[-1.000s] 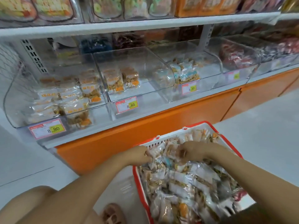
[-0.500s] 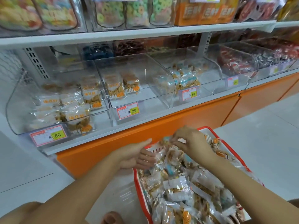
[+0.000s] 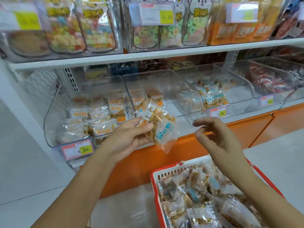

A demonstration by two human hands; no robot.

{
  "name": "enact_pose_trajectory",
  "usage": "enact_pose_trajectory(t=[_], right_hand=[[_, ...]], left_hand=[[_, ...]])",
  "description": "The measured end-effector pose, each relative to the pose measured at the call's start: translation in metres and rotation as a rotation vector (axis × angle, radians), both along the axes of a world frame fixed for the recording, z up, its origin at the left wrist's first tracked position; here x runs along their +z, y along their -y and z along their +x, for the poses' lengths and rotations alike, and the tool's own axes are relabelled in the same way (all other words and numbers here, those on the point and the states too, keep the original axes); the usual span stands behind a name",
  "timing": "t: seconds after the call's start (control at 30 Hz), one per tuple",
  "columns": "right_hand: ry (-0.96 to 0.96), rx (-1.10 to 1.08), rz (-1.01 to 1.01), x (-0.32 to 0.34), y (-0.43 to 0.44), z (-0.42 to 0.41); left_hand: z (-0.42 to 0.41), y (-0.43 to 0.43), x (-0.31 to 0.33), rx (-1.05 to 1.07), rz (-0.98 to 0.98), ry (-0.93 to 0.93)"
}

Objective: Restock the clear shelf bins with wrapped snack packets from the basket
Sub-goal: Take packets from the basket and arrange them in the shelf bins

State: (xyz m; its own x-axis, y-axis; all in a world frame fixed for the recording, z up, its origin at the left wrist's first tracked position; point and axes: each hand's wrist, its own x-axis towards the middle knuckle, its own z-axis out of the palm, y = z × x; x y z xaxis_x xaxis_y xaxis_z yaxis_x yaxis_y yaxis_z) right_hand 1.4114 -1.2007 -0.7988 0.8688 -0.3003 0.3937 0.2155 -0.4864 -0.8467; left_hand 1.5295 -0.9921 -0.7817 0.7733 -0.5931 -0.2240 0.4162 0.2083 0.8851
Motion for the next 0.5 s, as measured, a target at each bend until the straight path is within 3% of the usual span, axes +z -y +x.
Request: enact_pose_trajectory(t=[0.1, 0.2, 0.27, 0.43, 0.5], right_hand=[[-0.248, 0.152, 0.373, 0.009, -0.018, 0.020], [-0.404, 0.323, 0.566, 0.005, -0.040, 0.036], [-0.383, 0.330, 0.642, 0.000, -0.048, 0.043], [-0.234, 0.258, 0.828, 0.002, -0.028, 0.052], [-0.156, 0.202, 0.833, 0.009, -0.008, 0.053]], left_hand=[[0.000, -0.004, -0.003, 0.070, -0.060, -0.010], [-0.006, 0.002, -0.010, 0.130, -0.093, -0.006], [-0.009, 0.009, -0.013, 0.176, -0.066, 0.054], [0.003, 0.031, -0.009, 0.194, 0.292, 0.411], [0.012, 0.046, -0.006, 0.162, 0.309, 0.467]])
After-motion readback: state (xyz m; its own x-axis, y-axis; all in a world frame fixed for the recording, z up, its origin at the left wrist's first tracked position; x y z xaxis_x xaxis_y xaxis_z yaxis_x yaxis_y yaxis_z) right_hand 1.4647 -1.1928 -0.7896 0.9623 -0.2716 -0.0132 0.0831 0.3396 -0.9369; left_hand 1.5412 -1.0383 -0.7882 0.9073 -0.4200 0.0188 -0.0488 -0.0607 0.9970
